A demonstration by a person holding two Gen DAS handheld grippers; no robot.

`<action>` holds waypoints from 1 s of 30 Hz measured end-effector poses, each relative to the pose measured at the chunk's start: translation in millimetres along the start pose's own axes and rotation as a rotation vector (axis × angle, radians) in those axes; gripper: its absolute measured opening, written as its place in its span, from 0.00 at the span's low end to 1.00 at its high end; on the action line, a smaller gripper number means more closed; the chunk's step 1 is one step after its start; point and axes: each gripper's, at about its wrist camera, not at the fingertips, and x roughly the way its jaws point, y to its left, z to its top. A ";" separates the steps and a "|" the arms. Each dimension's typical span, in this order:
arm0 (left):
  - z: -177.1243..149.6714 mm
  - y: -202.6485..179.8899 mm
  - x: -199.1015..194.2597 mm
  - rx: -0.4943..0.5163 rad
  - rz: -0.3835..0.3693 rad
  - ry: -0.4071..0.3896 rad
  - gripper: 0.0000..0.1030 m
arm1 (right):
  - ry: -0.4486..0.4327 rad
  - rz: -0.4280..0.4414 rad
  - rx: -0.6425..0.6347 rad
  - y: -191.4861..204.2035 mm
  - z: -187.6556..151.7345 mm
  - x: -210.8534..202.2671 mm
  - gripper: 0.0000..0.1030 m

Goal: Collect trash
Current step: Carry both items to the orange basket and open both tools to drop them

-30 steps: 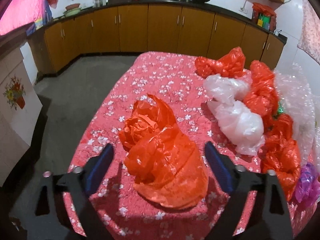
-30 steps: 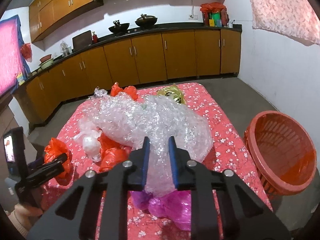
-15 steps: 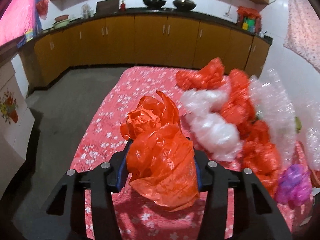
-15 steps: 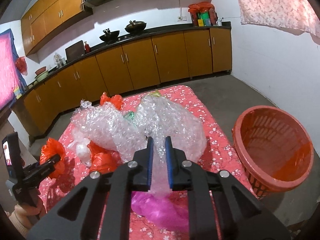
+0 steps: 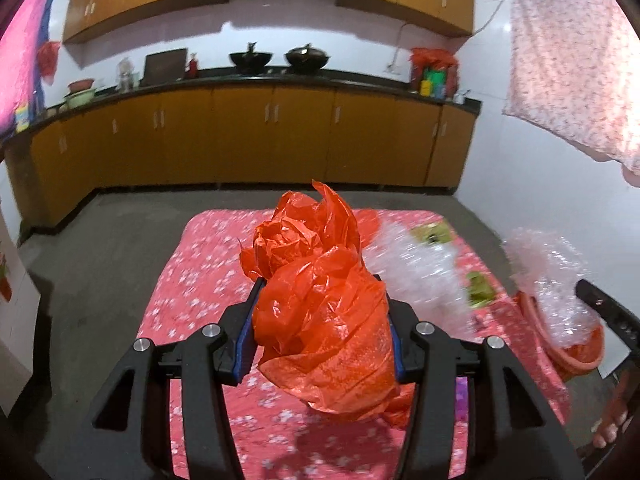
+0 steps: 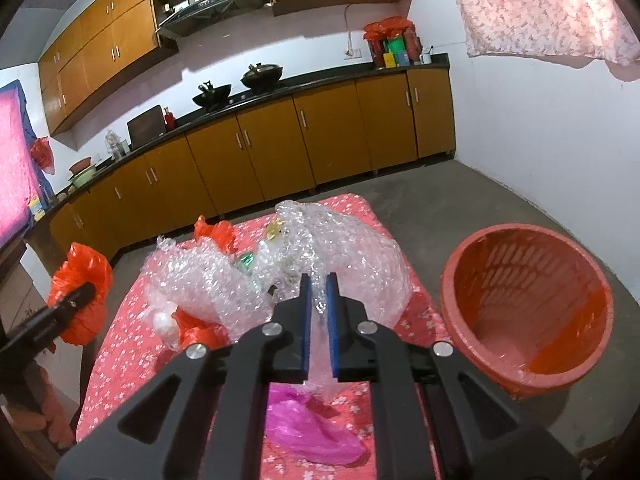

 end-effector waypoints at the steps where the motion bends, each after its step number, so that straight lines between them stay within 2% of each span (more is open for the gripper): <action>1: 2.8 -4.0 -1.5 0.008 -0.014 -0.005 0.50 | -0.006 -0.004 0.000 -2.3 0.8 -2.3 0.08; 12: 15.2 -49.8 -2.9 0.080 -0.104 -0.025 0.50 | -0.050 -0.059 0.019 -35.7 10.3 -24.1 0.08; 30: 12.1 -176.0 25.5 0.208 -0.303 0.014 0.50 | -0.089 -0.222 0.094 -136.6 21.9 -45.0 0.08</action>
